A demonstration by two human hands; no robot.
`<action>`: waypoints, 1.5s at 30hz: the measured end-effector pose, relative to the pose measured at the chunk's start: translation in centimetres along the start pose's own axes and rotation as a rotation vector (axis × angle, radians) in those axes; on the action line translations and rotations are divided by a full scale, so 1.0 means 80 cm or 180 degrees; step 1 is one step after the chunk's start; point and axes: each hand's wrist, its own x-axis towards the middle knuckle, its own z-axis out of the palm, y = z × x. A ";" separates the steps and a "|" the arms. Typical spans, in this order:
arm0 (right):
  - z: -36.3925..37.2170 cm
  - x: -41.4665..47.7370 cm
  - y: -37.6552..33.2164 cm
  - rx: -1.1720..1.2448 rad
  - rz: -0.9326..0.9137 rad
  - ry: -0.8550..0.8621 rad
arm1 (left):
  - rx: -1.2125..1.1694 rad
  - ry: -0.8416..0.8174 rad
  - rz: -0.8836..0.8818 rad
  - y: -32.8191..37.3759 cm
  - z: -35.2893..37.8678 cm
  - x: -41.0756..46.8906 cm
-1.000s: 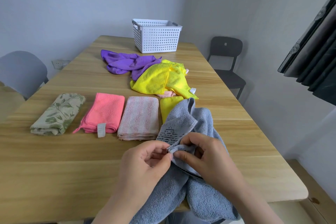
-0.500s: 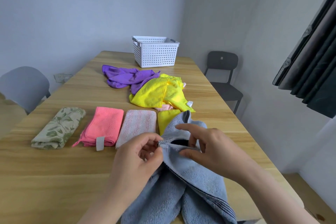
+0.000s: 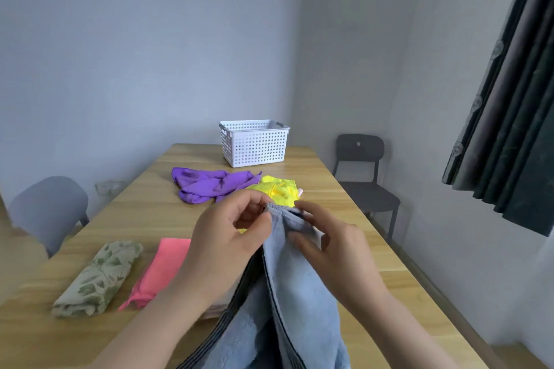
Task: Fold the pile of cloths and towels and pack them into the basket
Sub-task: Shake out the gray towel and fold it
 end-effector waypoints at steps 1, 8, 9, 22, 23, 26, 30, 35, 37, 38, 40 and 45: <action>-0.002 0.005 0.000 -0.0010 0.0035 0.0030 | -0.0021 0.0006 0.0043 0.005 0.000 0.009; -0.028 0.020 -0.007 -0.0140 -0.0090 -0.0048 | -0.0025 -0.0046 0.0321 0.057 -0.003 0.059; -0.033 0.020 -0.009 -0.0070 -0.0170 -0.0047 | 0.0038 -0.0074 0.0377 0.064 -0.005 0.065; -0.098 0.043 -0.056 0.1551 -0.0506 -0.0240 | 0.0214 -0.0058 0.0363 0.124 -0.029 0.093; -0.099 0.041 -0.056 0.1547 -0.0529 -0.0249 | 0.0242 -0.0039 0.0370 0.125 -0.029 0.093; -0.100 0.033 -0.054 0.1689 -0.0504 -0.0245 | 0.0376 0.0099 0.0375 0.123 -0.032 0.092; -0.094 0.010 -0.055 0.1948 -0.0492 -0.0882 | 0.0568 0.0179 0.0367 0.116 -0.035 0.093; -0.070 -0.014 -0.044 0.1633 -0.0535 -0.1160 | 0.0722 0.0253 0.0277 0.091 -0.031 0.088; -0.064 -0.018 -0.034 0.1438 -0.0444 -0.1178 | 0.0733 0.0289 0.0259 0.083 -0.031 0.088; -0.062 -0.019 -0.030 0.1262 -0.0391 -0.1160 | 0.0750 0.0308 0.0259 0.080 -0.031 0.089; -0.057 -0.021 -0.021 0.0884 -0.0281 -0.1059 | 0.0802 0.0382 0.0267 0.076 -0.030 0.094; -0.063 -0.022 0.012 0.0073 -0.0101 -0.0975 | 0.1200 0.0676 0.0135 0.054 -0.043 0.111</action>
